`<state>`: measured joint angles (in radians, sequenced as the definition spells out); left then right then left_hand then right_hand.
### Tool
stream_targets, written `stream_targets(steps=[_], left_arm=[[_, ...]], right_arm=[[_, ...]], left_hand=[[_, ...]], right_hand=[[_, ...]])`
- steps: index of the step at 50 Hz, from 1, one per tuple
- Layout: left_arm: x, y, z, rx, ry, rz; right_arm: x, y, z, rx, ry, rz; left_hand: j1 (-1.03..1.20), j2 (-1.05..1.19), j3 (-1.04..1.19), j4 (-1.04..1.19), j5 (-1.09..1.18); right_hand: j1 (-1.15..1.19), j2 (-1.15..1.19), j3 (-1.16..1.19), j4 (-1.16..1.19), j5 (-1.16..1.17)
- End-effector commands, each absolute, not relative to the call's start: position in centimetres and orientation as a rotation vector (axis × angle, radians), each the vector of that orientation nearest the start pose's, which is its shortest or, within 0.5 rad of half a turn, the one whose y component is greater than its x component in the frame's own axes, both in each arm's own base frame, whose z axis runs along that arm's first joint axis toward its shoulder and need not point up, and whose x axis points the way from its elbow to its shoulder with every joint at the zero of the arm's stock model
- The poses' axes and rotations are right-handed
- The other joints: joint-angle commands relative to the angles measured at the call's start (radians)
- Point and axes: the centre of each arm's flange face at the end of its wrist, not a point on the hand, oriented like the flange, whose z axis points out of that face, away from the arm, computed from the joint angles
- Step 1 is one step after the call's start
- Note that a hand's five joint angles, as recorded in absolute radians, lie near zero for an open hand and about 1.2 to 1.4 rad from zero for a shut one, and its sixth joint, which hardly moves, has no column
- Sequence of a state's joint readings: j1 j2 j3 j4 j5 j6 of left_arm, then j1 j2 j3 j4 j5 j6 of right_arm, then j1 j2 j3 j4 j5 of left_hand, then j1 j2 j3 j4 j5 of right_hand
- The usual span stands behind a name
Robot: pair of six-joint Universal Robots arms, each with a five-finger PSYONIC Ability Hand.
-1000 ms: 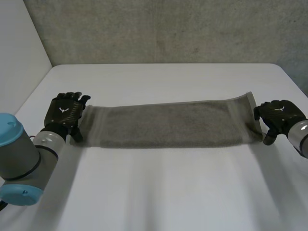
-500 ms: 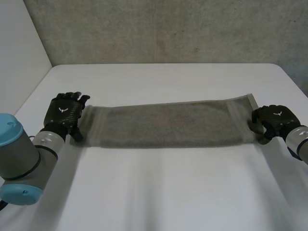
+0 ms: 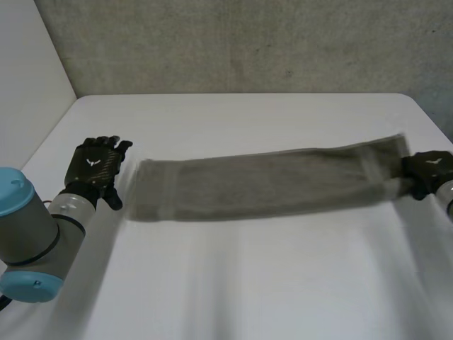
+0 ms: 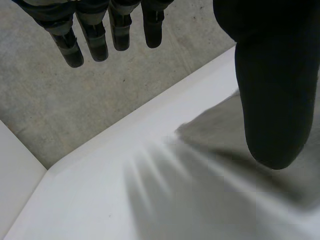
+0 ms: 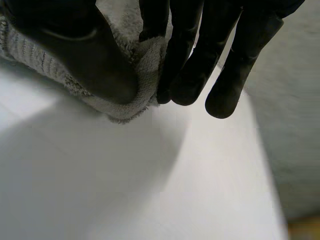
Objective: Fold the laundry
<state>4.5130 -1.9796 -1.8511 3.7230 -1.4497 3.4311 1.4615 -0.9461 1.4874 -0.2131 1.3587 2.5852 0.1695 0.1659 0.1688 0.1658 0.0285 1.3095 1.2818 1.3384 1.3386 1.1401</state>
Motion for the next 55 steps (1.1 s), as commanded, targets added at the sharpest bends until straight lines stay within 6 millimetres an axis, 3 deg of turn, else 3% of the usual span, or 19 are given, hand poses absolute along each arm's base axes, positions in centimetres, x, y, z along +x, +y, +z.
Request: stream_targets(steps=[1,4,6,7,8,9,11,12,14,15,16,17,19,20,22,32,41,47,55], left_arm=[[-20.7,-30.8,14.6,0.693,2.252,-2.124],[-20.7,-30.8,14.6,0.691,2.252,-2.123],[-20.8,-30.7,14.6,0.693,2.252,-2.124],[-20.8,-30.7,14.6,0.695,2.252,-2.124],[-20.9,-30.7,14.6,0.697,2.252,-2.125],[-20.9,-30.7,14.6,0.697,2.252,-2.125],[-20.9,-30.6,14.6,0.699,2.254,-2.124],[-20.9,-30.6,14.6,0.699,2.254,-2.124],[-20.9,-30.5,14.5,0.7,2.258,-2.12],[-20.8,-30.4,14.5,0.701,2.261,-2.117],[-20.8,-30.4,14.5,0.701,2.261,-2.117],[-20.8,-30.4,14.5,0.701,2.261,-2.117],[-20.9,-30.4,14.6,0.7,2.256,-2.122],[-20.9,-30.4,14.6,0.7,2.256,-2.122],[-20.9,-30.4,14.6,0.7,2.256,-2.122],[-20.9,-30.5,14.6,0.7,2.246,-2.13],[-20.9,-30.5,14.5,0.701,2.245,-2.132],[-21.0,-30.5,14.5,0.705,2.245,-2.134],[-21.7,-29.9,14.7,0.733,2.242,-2.151]], right_arm=[[5.4,-40.8,16.9,-0.955,2.853,-2.139],[5.8,-40.8,18.2,-1.138,2.841,-2.205],[9.3,-40.6,20.7,-1.179,2.68,-2.329],[9.4,-40.6,20.7,-1.179,2.678,-2.33],[12.5,-39.9,22.5,-1.207,2.536,-2.406],[12.5,-39.9,22.5,-1.207,2.535,-2.407],[18.9,-37.9,24.1,-1.302,2.279,-2.456],[19.0,-37.9,24.1,-1.303,2.277,-2.456],[25.4,-35.1,24.4,-1.42,2.053,-2.439],[25.5,-35.1,24.4,-1.42,2.052,-2.439],[28.7,-33.3,24.4,-1.468,1.945,-2.422],[28.7,-33.3,24.4,-1.468,1.944,-2.421],[34.6,-29.5,22.7,-1.577,1.776,-2.345],[34.6,-29.5,22.7,-1.577,1.775,-2.345],[38.4,-26.6,20.5,-1.647,1.69,-2.271],[43.2,-21.9,13.6,-1.801,1.622,-2.074],[44.0,-22.4,15.3,-1.753,1.609,-2.104],[43.8,-21.7,14.6,-1.775,1.614,-2.025],[43.1,-20.1,13.6,-1.842,1.573,-1.834]], left_hand=[[0.005,0.009,0.006,0.009,-0.029],[0.005,0.009,0.006,0.009,-0.029],[0.005,0.009,0.006,0.009,-0.029],[0.005,0.009,0.006,0.009,-0.029],[0.005,0.009,0.006,0.009,-0.029],[0.005,0.009,0.006,0.009,-0.029],[0.005,0.009,0.006,0.009,-0.029],[0.005,0.009,0.006,0.009,-0.029],[0.005,0.009,0.006,0.009,-0.029],[0.005,0.009,0.006,0.009,-0.029],[0.005,0.009,0.006,0.009,-0.029],[0.005,0.009,0.006,0.009,-0.029],[0.005,0.009,0.006,0.009,-0.029],[0.005,0.009,0.006,0.009,-0.029],[0.005,0.009,0.006,0.009,-0.029],[0.005,0.009,0.006,0.009,-0.029],[0.005,0.009,0.006,0.009,-0.029],[0.005,0.009,0.006,0.009,-0.029],[0.005,0.009,0.006,0.009,-0.029]], right_hand=[[0.087,0.114,0.058,0.058,0.082],[0.087,0.114,0.058,0.058,0.082],[0.087,0.114,0.058,0.058,0.082],[0.087,0.114,0.058,0.058,0.082],[0.087,0.114,0.058,0.058,0.082],[0.087,0.114,0.058,0.058,0.082],[0.087,0.114,0.058,0.058,0.082],[0.087,0.114,0.058,0.058,0.082],[0.087,0.114,0.058,0.058,0.082],[0.087,0.114,0.058,0.058,0.082],[0.087,0.114,0.058,0.058,0.082],[0.087,0.114,0.058,0.058,0.082],[0.087,0.114,0.058,0.058,0.082],[0.087,0.114,0.058,0.058,0.082],[0.087,0.114,0.058,0.058,0.082],[0.087,0.114,0.058,0.058,0.082],[0.087,0.114,0.058,0.058,0.082],[0.087,0.114,0.058,0.058,0.082],[-0.676,-0.648,-0.704,-0.705,-0.681]])
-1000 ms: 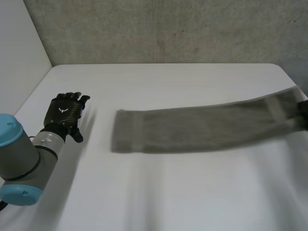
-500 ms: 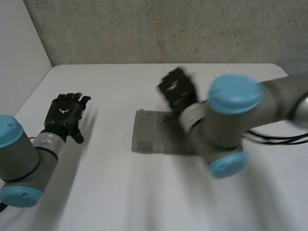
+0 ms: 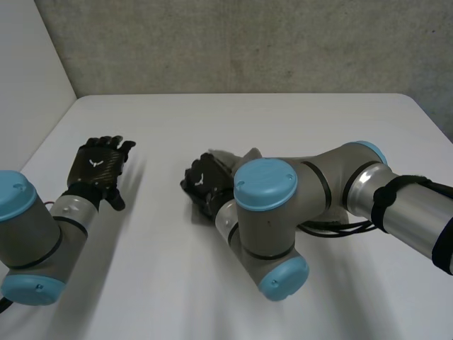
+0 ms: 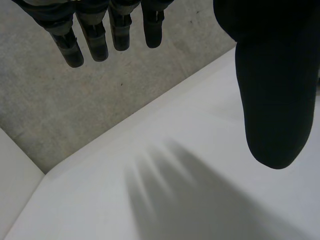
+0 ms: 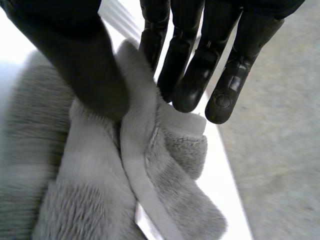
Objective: Fold the laundry
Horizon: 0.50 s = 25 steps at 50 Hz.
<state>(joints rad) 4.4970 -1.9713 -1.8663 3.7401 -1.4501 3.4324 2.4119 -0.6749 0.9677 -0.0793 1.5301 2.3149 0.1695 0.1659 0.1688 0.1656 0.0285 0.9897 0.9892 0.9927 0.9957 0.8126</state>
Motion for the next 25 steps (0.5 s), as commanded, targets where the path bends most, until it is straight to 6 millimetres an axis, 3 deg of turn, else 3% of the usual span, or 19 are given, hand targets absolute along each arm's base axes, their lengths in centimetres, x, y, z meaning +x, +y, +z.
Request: stream_targets(steps=[1,3,6,8,9,13,14,16,17,19,25], left_arm=[[-22.0,-29.7,14.8,0.746,2.239,-2.159],[-22.4,-29.6,15.0,0.759,2.234,-2.17],[-23.4,-29.5,15.6,0.787,2.213,-2.212],[-24.7,-29.6,16.8,0.812,2.171,-2.276],[-24.7,-29.6,16.8,0.812,2.171,-2.276],[-27.3,-28.7,18.3,0.858,2.162,-2.384],[-27.3,-28.7,18.3,0.858,2.162,-2.384],[-28.2,-28.4,18.8,0.856,2.175,-2.43],[-29.4,-27.9,19.2,0.862,2.204,-2.478],[-30.6,-27.4,19.6,0.872,2.24,-2.52],[-34.3,-26.3,18.0,0.958,2.385,-2.51]], right_arm=[[42.8,-20.1,14.3,-1.817,1.576,-1.834],[41.6,-21.1,16.6,-1.711,1.618,-1.868],[40.6,-22.0,17.6,-1.638,1.663,-1.883],[38.2,-24.2,19.8,-1.468,1.773,-1.91],[38.2,-24.2,19.8,-1.467,1.773,-1.91],[33.6,-26.6,21.6,-1.193,1.946,-1.897],[33.6,-26.6,21.6,-1.192,1.947,-1.897],[30.2,-27.9,21.8,-1.037,2.06,-1.873],[30.1,-27.9,21.8,-1.036,2.06,-1.873],[27.4,-28.7,21.0,-0.941,2.16,-1.838],[25.2,-28.2,18.4,-0.938,2.252,-1.729]], left_hand=[[0.005,0.009,0.006,0.009,-0.029],[0.005,0.009,0.006,0.009,-0.029],[0.005,0.009,0.006,0.009,-0.029],[0.005,0.009,0.006,0.009,-0.029],[0.005,0.009,0.006,0.009,-0.029],[0.005,0.009,0.006,0.009,-0.029],[0.005,0.009,0.006,0.009,-0.029],[0.005,0.009,0.006,0.009,-0.029],[0.005,0.009,0.006,0.009,-0.029],[0.005,0.009,0.006,0.009,-0.029],[0.012,0.015,0.012,0.016,-0.022]], right_hand=[[-0.524,-0.524,-0.527,-0.53,-0.522],[-0.815,-0.815,-0.818,-0.821,-0.813],[-0.815,-0.815,-0.818,-0.821,-0.813],[-0.815,-0.815,-0.818,-0.821,-0.813],[-0.815,-0.815,-0.818,-0.821,-0.813],[-0.815,-0.815,-0.818,-0.821,-0.813],[-0.815,-0.815,-0.818,-0.821,-0.813],[-0.815,-0.815,-0.818,-0.821,-0.813],[-0.815,-0.815,-0.818,-0.821,-0.813],[-0.815,-0.815,-0.818,-0.821,-0.813],[-0.815,-0.815,-0.818,-0.821,-0.813]])
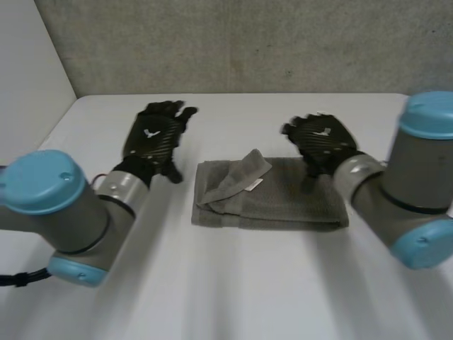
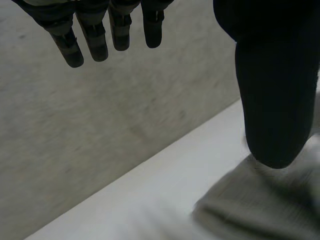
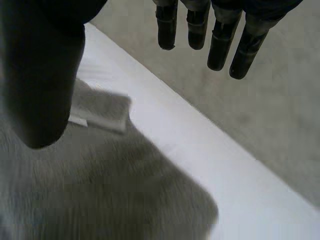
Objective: Fold the laundry
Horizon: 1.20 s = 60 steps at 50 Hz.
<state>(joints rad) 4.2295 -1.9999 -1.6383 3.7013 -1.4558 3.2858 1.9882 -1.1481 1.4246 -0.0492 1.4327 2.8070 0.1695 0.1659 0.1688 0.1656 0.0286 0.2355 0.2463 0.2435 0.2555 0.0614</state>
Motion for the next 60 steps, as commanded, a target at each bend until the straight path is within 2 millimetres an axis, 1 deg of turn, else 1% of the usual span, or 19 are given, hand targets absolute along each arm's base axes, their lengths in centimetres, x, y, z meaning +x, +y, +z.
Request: stream_targets(steps=[1,3,4,6,8,9,11,18,22,25,32,37,43,45,50,55,57,58,60], left_arm=[[-34.3,-26.3,18.0,0.958,2.385,-2.51],[-35.7,-26.1,16.7,1.005,2.431,-2.484],[-35.7,-26.1,16.7,1.005,2.431,-2.484],[-36.9,-26.1,15.4,1.045,2.454,-2.462],[-37.4,-26.0,14.8,1.066,2.467,-2.446],[-37.4,-26.0,14.8,1.066,2.468,-2.446],[-37.9,-26.1,13.6,1.091,2.501,-2.4],[-38.5,-27.0,12.8,1.09,2.512,-2.386],[-38.9,-27.6,12.4,1.085,2.504,-2.394],[-39.0,-28.0,12.4,1.072,2.497,-2.405],[-38.6,-28.8,12.7,0.995,2.477,-2.413],[-38.2,-29.2,13.1,0.934,2.459,-2.419],[-38.2,-29.2,12.9,0.925,2.464,-2.411],[-38.1,-29.3,13.0,0.923,2.464,-2.411],[-37.8,-29.6,12.9,0.901,2.464,-2.403],[-37.1,-30.1,12.7,0.806,2.439,-2.369],[-36.3,-30.5,12.5,0.724,2.413,-2.317],[-36.3,-30.5,12.5,0.723,2.413,-2.316],[-35.2,-31.3,12.4,0.685,2.347,-2.256]], right_arm=[[24.9,-27.9,17.7,-0.953,2.26,-1.687],[24.6,-27.5,17.1,-0.964,2.266,-1.651],[24.3,-27.3,16.5,-0.962,2.272,-1.629],[24.2,-27.1,15.9,-0.963,2.272,-1.615],[24.1,-27.0,15.5,-0.962,2.267,-1.62],[24.1,-26.9,15.2,-0.965,2.257,-1.634],[24.1,-26.8,15.1,-0.966,2.248,-1.653],[24.5,-27.0,14.5,-0.996,2.22,-1.691],[24.5,-27.1,13.8,-1.032,2.234,-1.681],[24.5,-27.1,13.3,-1.069,2.237,-1.68],[24.5,-27.5,12.3,-1.148,2.23,-1.72],[24.4,-27.7,12.3,-1.191,2.241,-1.741],[24.3,-27.6,12.2,-1.209,2.249,-1.746],[24.3,-27.5,12.1,-1.222,2.251,-1.745],[24.2,-27.4,12.1,-1.251,2.25,-1.752],[24.2,-27.3,12.1,-1.271,2.246,-1.754],[24.2,-27.3,12.2,-1.271,2.245,-1.756],[24.2,-27.3,12.2,-1.271,2.245,-1.756],[24.2,-27.3,12.2,-1.271,2.245,-1.756]], left_hand=[[0.012,0.015,0.012,0.016,-0.022],[0.018,0.021,0.018,0.021,-0.016],[0.018,0.021,0.018,0.021,-0.016],[0.029,0.033,0.03,0.033,-0.004],[0.035,0.039,0.036,0.039,0.002],[0.035,0.039,0.036,0.039,0.002],[0.035,0.039,0.036,0.039,0.002],[0.038,0.042,0.039,0.042,0.005],[0.047,0.051,0.048,0.051,0.013],[0.05,0.053,0.051,0.054,0.016],[0.053,0.056,0.053,0.057,0.019],[0.053,0.056,0.053,0.057,0.019],[0.056,0.059,0.056,0.06,0.022],[0.056,0.059,0.056,0.06,0.022],[0.056,0.059,0.056,0.06,0.022],[0.07,0.074,0.071,0.074,0.037],[0.091,0.094,0.092,0.095,0.057],[0.091,0.095,0.092,0.095,0.057],[0.097,0.1,0.098,0.101,0.063]], right_hand=[[-0.061,-0.072,-0.069,-0.081,-0.061],[-0.061,-0.072,-0.069,-0.081,-0.061],[-0.061,-0.072,-0.069,-0.081,-0.061],[-0.061,-0.072,-0.069,-0.081,-0.061],[-0.036,-0.047,-0.044,-0.056,-0.036],[0.04,0.029,0.032,0.02,0.039],[0.096,0.085,0.088,0.076,0.096],[0.295,0.285,0.287,0.275,0.295],[0.334,0.323,0.326,0.314,0.333],[0.477,0.466,0.469,0.457,0.476],[0.797,0.786,0.789,0.777,0.797],[0.894,0.884,0.886,0.874,0.894],[0.947,0.937,0.939,0.927,0.947],[1.029,1.018,1.021,1.009,1.029],[1.041,1.031,1.033,1.021,1.041],[1.038,1.028,1.03,1.018,1.038],[1.036,1.025,1.028,1.016,1.035],[1.03,1.019,1.022,1.01,1.029],[1.027,1.016,1.019,1.007,1.026]])
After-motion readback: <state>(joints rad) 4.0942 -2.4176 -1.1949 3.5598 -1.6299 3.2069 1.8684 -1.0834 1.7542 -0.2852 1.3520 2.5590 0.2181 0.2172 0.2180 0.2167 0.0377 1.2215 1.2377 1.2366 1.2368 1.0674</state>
